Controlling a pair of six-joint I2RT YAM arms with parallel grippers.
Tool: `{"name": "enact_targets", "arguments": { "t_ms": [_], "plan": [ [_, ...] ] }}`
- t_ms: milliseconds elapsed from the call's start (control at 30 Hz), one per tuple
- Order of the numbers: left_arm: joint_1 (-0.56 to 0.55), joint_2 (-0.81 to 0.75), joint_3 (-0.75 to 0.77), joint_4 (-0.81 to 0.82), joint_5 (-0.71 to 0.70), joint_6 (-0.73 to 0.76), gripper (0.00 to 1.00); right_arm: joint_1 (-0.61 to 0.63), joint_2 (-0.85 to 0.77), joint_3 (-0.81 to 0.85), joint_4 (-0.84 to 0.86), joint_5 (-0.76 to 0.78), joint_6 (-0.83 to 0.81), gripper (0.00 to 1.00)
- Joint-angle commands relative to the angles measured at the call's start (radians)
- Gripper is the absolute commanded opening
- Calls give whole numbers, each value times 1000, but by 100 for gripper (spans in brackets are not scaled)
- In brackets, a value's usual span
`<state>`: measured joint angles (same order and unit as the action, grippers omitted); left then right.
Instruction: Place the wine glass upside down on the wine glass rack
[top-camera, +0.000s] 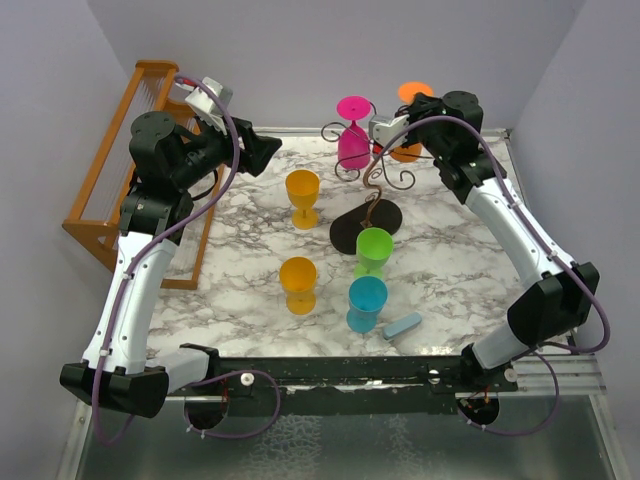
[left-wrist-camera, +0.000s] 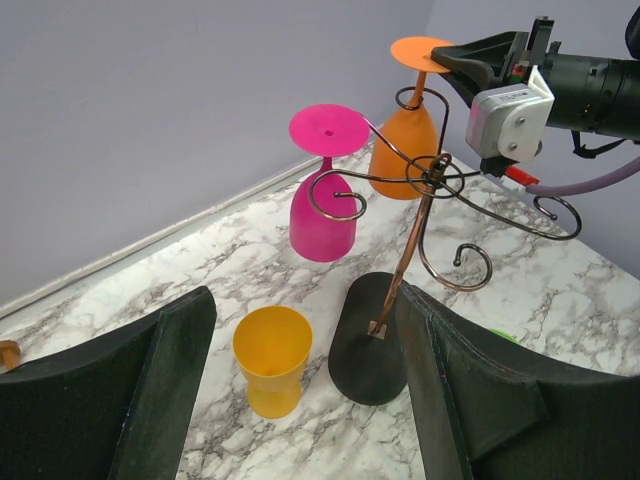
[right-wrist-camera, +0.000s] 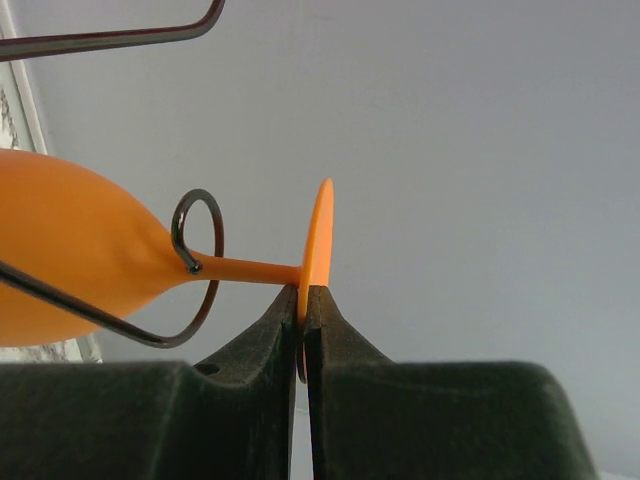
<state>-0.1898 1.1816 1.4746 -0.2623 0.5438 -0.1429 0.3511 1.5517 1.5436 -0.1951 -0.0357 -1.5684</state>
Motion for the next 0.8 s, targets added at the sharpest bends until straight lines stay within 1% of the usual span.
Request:
{"name": "enact_targets", "arguments": {
  "t_ms": [0,200,367,533,767],
  "plan": [
    [6,-19,2,25,-4,6,76,-4,18,32,59,26,-1,7],
    [6,-19,3,25,-4,7,76,-5,28,37,57,2,10,8],
    [6,-17,3,25,-4,8,76,-4,28,44,18,-49,37,10],
    [6,-17,3,26,-3,8,76,-4,24,39,8,-58,43,12],
    [6,-17,-2,30,-4,7,76,-4,7,34,-47,-100,59,17]
  ]
}}
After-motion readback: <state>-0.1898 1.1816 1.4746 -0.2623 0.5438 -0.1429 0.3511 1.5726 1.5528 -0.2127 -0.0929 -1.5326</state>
